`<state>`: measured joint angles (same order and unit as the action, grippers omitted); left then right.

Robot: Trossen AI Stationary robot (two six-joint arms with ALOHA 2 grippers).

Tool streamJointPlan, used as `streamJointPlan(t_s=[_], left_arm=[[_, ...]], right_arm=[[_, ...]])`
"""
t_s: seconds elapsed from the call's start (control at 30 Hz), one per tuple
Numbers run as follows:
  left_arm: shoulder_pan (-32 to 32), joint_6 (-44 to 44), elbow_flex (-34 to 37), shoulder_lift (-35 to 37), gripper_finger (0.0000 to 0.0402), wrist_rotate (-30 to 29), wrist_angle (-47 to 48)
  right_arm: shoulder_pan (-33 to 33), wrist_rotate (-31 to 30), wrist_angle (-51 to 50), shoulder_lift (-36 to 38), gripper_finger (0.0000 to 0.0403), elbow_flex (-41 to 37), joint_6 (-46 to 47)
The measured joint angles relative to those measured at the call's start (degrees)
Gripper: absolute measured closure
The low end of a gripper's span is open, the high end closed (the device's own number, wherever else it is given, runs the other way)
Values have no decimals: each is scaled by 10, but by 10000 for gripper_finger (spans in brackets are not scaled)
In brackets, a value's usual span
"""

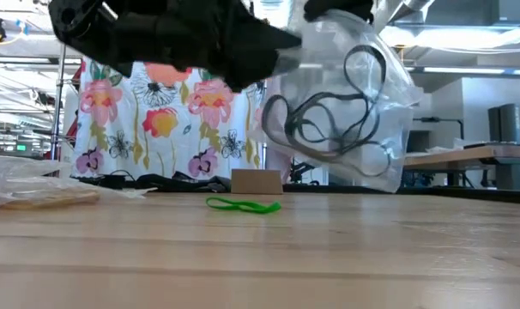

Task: Sort rubber bands
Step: Close the transparent zip bag

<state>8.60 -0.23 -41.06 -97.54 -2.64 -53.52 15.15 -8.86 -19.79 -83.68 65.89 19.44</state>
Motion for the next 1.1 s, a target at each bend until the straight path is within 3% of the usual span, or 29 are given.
streamJointPlan(t_s=[0.1,0.33,0.43,0.53,0.6,0.83,1.1], left_arm=[[1,6,-21,0,150,54,37],[6,42,-46,0,178,55,77],[8,54,-47,0,236,53,82],[14,75,-47,0,346,50,92],[15,73,-47,0,384,53,88],[15,60,-47,0,401,35,87],[14,54,-47,2,401,-10,107]], right_arm=[[0,0,3,0,378,0,0],[3,-1,20,0,378,0,2],[2,-1,19,0,378,0,5],[2,-1,19,0,375,0,5],[2,-1,22,0,368,0,9],[0,7,1,0,313,0,69],[-12,47,-83,8,197,15,41]])
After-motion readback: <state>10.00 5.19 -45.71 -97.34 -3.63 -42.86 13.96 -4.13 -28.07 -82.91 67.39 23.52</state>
